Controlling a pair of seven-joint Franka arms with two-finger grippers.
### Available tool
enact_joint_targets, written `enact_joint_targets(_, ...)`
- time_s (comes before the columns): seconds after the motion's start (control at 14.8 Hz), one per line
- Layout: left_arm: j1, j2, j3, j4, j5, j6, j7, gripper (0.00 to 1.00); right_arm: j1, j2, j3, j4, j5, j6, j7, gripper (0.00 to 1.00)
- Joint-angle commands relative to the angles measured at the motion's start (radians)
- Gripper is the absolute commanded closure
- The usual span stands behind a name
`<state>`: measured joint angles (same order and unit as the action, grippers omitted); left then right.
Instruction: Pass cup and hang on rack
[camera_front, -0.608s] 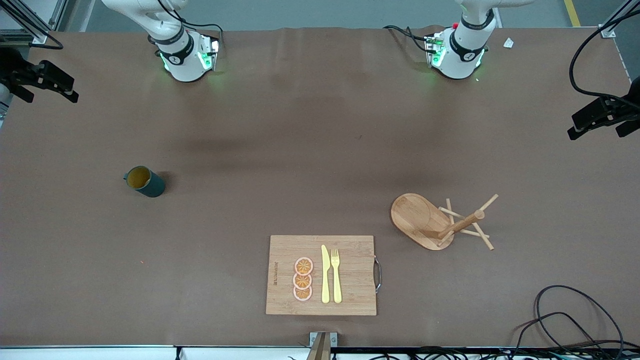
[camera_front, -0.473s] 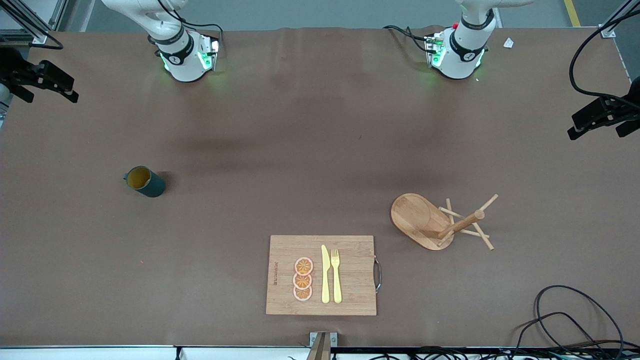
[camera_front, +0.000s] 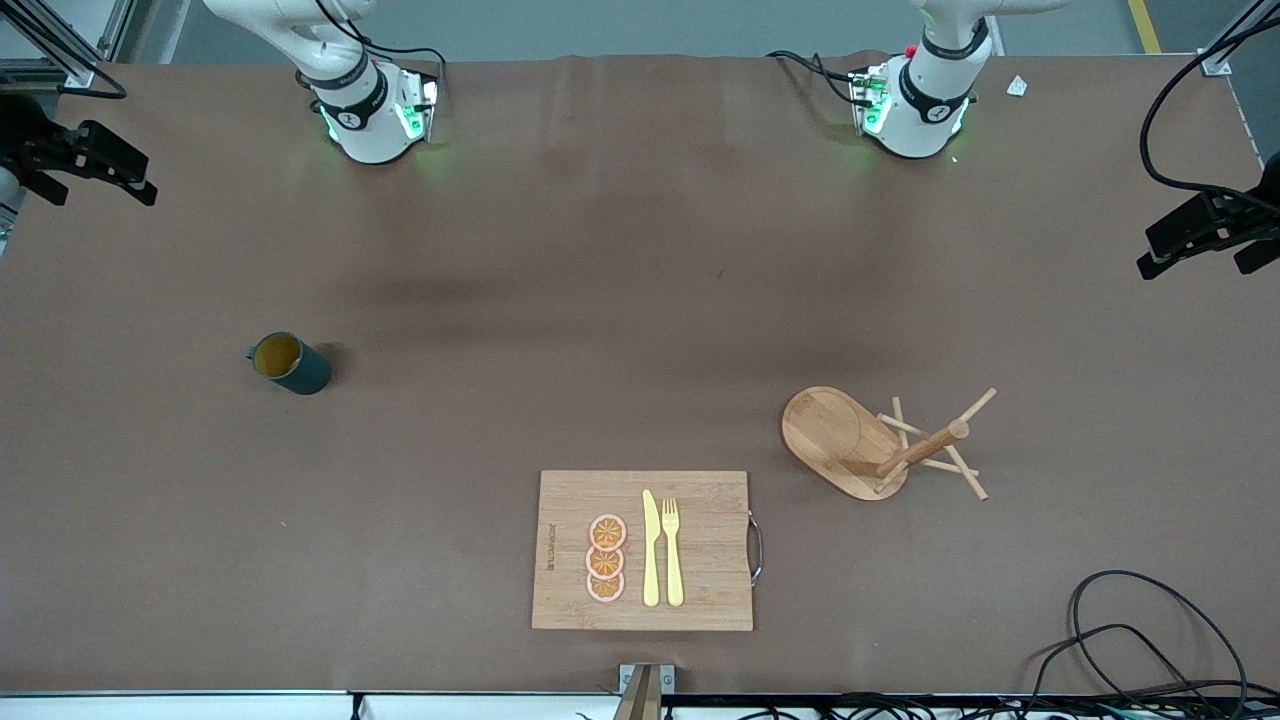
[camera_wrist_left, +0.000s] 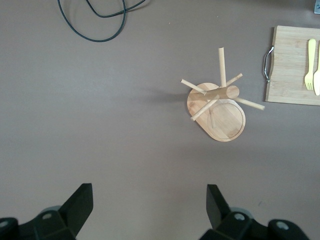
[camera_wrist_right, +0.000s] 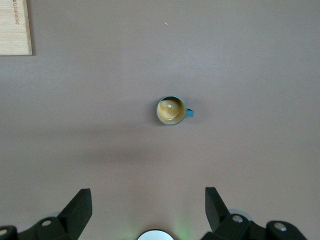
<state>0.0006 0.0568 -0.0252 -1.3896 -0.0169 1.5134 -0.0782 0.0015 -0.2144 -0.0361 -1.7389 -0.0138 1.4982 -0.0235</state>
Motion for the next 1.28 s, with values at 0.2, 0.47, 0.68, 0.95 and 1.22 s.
enact_joint_targets(0.2, -0.004, -0.011, -0.012, 0.001, 0.014, 0.005, -0.006, 0.00, -0.008, -0.025, -0.004, -0.062, 0.012, 0.046, -0.006, 0.00)
enact_joint_targets(0.47, -0.007, -0.009, -0.013, 0.000, 0.023, 0.008, 0.009, 0.00, -0.011, -0.101, -0.028, -0.304, 0.064, 0.241, -0.006, 0.00)
enact_joint_targets(0.68, -0.010, -0.006, -0.022, 0.000, 0.022, 0.008, 0.005, 0.00, -0.012, -0.134, -0.028, -0.457, 0.069, 0.364, -0.004, 0.00)
enact_joint_targets(0.95, -0.011, 0.015, -0.024, -0.002, 0.023, 0.008, 0.011, 0.00, -0.012, -0.132, -0.033, -0.599, 0.069, 0.543, -0.004, 0.00)
enact_joint_targets(1.22, -0.022, 0.037, -0.024, -0.003, 0.023, 0.007, 0.008, 0.00, -0.012, -0.070, -0.033, -0.672, 0.069, 0.739, 0.004, 0.00)
